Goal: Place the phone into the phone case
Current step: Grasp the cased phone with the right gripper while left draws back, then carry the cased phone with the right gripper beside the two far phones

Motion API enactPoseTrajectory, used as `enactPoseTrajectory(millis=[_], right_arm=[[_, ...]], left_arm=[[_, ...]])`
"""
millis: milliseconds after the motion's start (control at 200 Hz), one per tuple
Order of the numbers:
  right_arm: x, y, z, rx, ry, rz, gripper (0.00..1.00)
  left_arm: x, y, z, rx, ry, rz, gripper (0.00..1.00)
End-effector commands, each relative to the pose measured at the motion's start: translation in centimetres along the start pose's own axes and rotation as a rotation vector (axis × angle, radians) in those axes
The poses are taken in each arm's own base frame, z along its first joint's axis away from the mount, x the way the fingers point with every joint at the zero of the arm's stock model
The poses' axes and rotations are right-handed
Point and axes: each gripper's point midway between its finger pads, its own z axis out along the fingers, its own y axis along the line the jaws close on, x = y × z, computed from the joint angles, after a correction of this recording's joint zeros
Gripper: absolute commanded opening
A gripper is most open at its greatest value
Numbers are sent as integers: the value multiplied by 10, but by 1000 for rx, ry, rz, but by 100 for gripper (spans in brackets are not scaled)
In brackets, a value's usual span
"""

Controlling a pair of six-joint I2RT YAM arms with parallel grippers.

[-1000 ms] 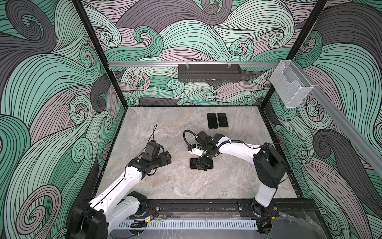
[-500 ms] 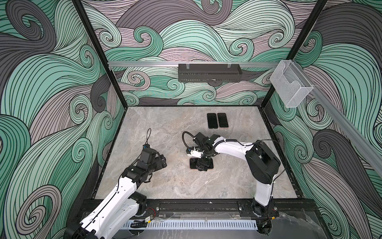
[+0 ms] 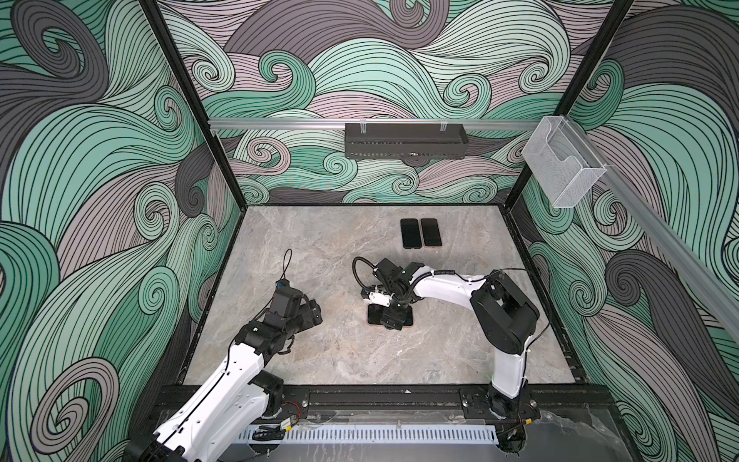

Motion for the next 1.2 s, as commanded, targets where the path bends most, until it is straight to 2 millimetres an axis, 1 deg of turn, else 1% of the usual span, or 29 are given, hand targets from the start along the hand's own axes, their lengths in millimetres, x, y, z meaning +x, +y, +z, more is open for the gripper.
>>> enactPoseTrajectory(millis=[0,90,165,416,531,621,661,751,946,1132,1197], right_arm=[[17,4,9,-10,55,28,87],[17,4,9,-8,55,87,84],[16,2,9,4,56,152,80],[22,-6,15,51,89,341,65],[18,-10,9,65,50,416,58],[14,-16,0,64,1,487,47],[13,-21,-6,64,-21,523,43],[14,-33,-18,73,-61,593,37],[25,-64,-46,121,-149,726,35],[45,-105,-71,211,-191,845,35],[51,-119,-79,230,-200,877,32]], left_arm=[[-2,2,-3,-6,-10,-6,91],[-2,2,-3,-3,-11,-7,91],[-2,2,-2,-2,-11,-7,91],[-4,-1,-4,8,-17,-7,91],[-4,0,-4,7,-20,-7,91],[-4,0,-4,7,-22,-10,91],[-4,0,-4,8,-24,-9,91],[-4,0,-4,8,-24,-9,91],[-6,-1,-4,11,-29,-9,91],[-9,-4,-5,20,-33,-9,91],[-11,-5,-6,20,-37,-6,91]])
